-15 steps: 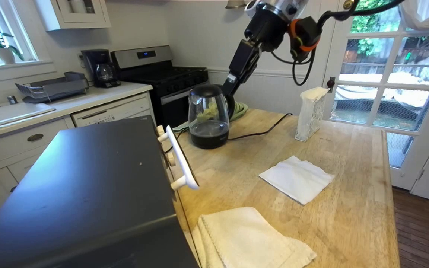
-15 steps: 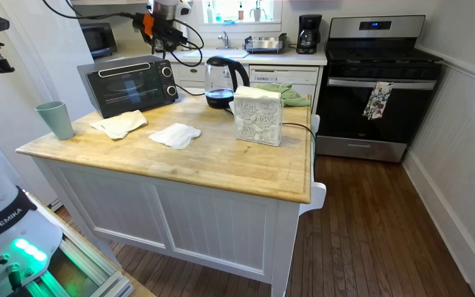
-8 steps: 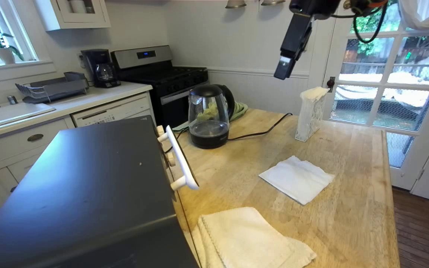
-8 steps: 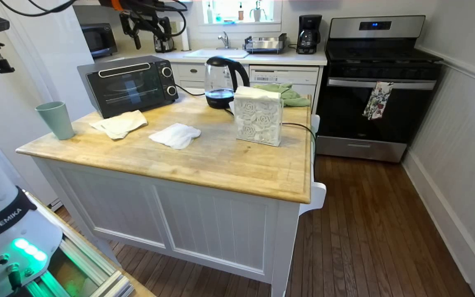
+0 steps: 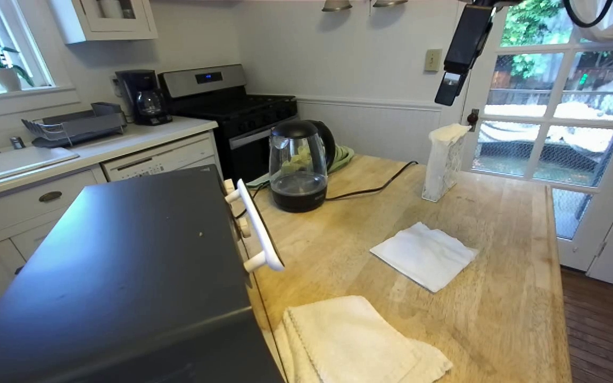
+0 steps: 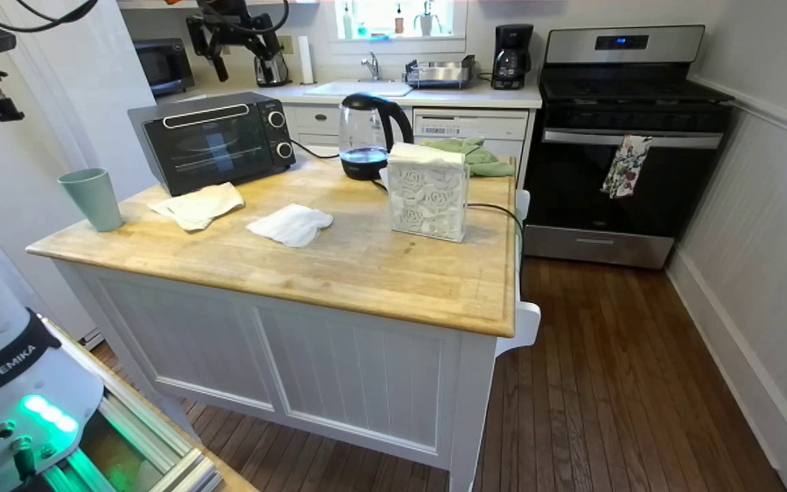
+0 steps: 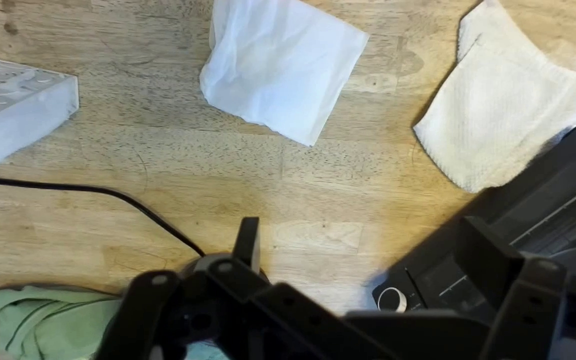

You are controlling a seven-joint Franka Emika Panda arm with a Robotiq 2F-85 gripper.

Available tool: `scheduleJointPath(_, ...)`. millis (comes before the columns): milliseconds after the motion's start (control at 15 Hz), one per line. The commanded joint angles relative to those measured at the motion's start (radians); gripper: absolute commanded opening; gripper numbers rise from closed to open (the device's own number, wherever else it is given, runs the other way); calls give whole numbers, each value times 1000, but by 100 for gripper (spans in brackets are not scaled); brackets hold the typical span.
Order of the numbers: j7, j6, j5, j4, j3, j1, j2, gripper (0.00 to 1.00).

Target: Close the oven door completely

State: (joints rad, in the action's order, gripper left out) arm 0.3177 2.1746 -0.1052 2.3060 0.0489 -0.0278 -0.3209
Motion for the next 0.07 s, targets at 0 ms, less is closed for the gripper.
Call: scheduleJointPath(0,-7,-2,9,-2,-22,-24,2,100)
